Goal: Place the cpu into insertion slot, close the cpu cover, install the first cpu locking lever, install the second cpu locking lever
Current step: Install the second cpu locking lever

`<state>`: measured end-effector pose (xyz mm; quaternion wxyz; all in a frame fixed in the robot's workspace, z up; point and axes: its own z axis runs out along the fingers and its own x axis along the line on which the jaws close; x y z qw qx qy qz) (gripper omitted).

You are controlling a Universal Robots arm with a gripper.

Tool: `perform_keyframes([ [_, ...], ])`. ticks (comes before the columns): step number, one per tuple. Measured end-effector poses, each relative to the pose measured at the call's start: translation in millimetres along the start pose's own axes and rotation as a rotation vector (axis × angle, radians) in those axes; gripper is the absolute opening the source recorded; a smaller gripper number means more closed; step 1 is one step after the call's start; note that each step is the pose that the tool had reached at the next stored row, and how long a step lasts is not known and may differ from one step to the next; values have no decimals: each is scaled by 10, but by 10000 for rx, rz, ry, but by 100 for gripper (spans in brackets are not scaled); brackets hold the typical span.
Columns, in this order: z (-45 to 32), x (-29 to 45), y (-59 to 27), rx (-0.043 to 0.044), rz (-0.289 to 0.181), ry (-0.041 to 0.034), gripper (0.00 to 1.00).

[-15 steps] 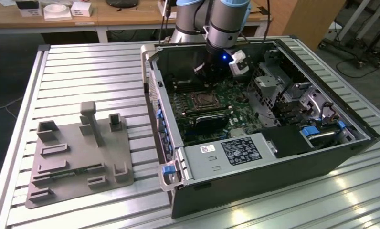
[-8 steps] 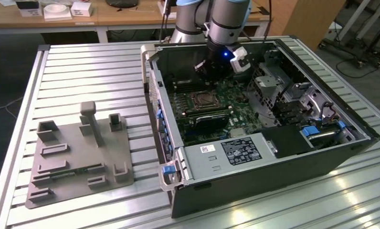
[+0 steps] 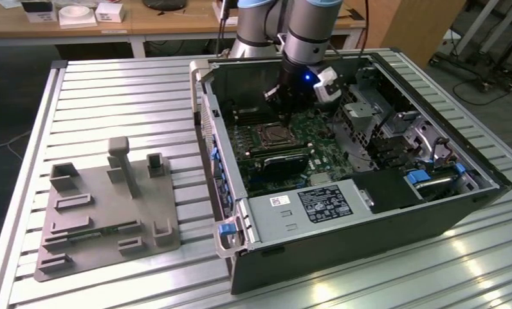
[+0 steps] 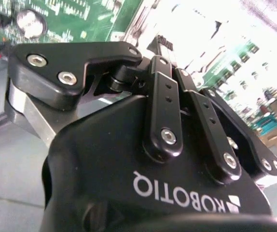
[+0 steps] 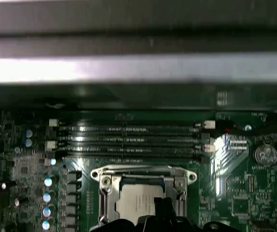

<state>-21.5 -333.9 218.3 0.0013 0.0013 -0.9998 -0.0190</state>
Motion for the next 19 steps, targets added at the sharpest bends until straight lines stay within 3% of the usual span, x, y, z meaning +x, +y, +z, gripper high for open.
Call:
perform_keyframes([
  [4,-2,0,-61,0,0,0,10],
  [14,-34,-10,-70,-1,1,61,10],
  [19,-38,-9,-157,0,2,65,10],
])
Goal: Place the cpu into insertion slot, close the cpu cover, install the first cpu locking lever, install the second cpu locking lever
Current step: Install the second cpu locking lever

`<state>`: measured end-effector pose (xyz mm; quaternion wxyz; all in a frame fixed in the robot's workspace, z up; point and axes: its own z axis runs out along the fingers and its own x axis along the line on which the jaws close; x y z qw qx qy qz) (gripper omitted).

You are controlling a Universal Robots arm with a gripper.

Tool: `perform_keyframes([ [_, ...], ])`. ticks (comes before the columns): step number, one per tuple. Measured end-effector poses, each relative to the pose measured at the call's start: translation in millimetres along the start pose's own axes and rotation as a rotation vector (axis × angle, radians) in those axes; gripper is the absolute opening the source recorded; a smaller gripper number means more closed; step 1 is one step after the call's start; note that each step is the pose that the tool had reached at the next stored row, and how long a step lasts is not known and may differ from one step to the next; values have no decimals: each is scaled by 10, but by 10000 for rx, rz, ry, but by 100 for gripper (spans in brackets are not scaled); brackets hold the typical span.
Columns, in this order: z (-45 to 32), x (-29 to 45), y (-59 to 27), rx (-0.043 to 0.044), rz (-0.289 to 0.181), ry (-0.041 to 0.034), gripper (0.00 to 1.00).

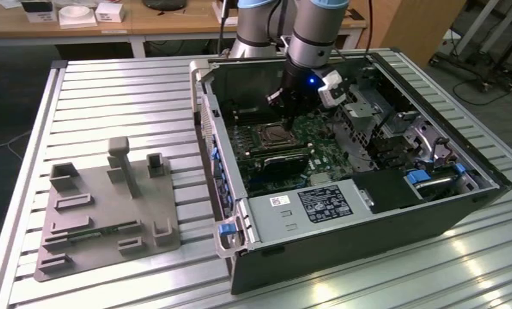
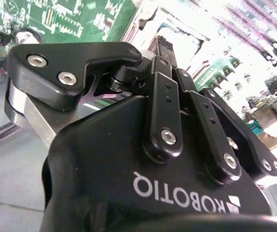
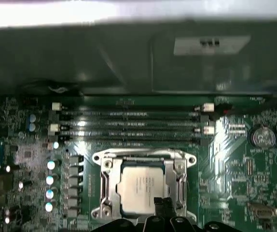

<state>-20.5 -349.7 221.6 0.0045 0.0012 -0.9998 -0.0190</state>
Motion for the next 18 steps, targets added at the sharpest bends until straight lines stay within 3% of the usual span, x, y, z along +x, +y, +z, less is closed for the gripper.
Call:
perform_keyframes([
  [5,-3,0,-80,-1,0,-1,10],
  [18,-46,1,-111,0,1,5,10],
])
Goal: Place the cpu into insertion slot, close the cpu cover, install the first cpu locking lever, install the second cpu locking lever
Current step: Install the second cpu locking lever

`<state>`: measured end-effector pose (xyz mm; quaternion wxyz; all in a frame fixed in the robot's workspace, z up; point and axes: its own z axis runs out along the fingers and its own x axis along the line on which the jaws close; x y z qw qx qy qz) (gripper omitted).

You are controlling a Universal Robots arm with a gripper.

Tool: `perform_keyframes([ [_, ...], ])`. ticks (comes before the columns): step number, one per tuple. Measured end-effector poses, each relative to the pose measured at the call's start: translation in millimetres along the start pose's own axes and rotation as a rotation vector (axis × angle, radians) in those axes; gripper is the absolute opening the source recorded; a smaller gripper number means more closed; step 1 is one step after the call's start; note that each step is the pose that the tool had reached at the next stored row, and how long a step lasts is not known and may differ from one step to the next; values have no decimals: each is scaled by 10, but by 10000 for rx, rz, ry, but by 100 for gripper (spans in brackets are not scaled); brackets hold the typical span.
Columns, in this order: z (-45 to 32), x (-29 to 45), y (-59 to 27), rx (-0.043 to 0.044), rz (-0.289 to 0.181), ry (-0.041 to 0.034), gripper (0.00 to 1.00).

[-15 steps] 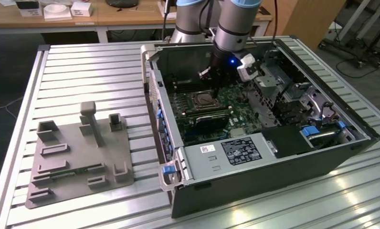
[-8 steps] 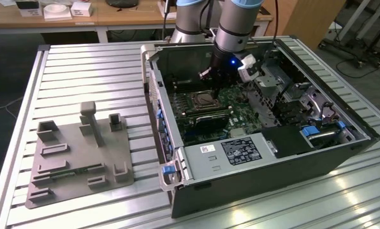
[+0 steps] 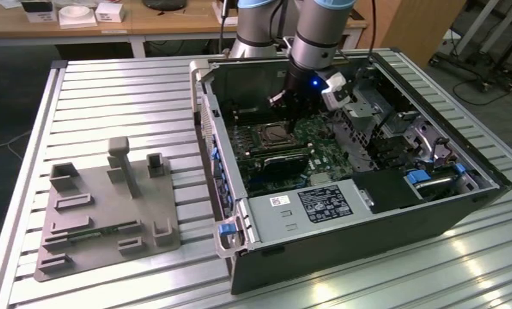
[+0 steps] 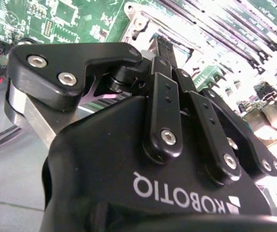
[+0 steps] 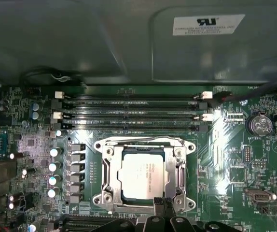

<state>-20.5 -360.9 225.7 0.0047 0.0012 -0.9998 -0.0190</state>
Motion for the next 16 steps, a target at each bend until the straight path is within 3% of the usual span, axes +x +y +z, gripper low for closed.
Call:
perform_keyframes([
  [8,-4,0,-38,5,0,1,10],
  [16,-81,1,-36,3,0,0,10],
])
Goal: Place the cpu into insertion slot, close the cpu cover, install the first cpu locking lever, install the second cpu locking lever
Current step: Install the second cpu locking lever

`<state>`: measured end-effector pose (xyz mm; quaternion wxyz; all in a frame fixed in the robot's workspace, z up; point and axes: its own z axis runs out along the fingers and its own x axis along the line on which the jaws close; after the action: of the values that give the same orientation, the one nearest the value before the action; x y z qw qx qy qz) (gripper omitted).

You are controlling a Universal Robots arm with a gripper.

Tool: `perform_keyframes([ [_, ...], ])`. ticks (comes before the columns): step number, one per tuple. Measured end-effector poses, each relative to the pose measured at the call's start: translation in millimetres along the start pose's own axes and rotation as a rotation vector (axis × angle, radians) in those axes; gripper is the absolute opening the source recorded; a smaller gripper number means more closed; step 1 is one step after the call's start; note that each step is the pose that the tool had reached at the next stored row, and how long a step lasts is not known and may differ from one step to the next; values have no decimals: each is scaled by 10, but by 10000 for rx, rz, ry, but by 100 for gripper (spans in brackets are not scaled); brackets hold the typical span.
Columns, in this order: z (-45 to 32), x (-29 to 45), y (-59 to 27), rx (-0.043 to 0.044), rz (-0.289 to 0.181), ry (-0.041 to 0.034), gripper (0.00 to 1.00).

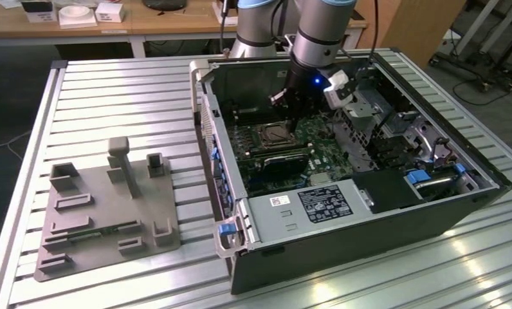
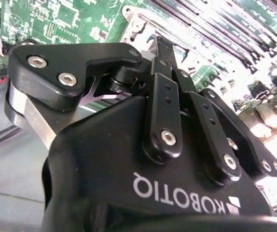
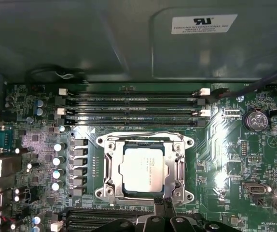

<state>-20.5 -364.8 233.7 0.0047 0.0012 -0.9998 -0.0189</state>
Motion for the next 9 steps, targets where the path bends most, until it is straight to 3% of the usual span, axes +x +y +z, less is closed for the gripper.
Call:
perform_keyframes([
  [9,-22,0,-51,11,0,0,10],
])
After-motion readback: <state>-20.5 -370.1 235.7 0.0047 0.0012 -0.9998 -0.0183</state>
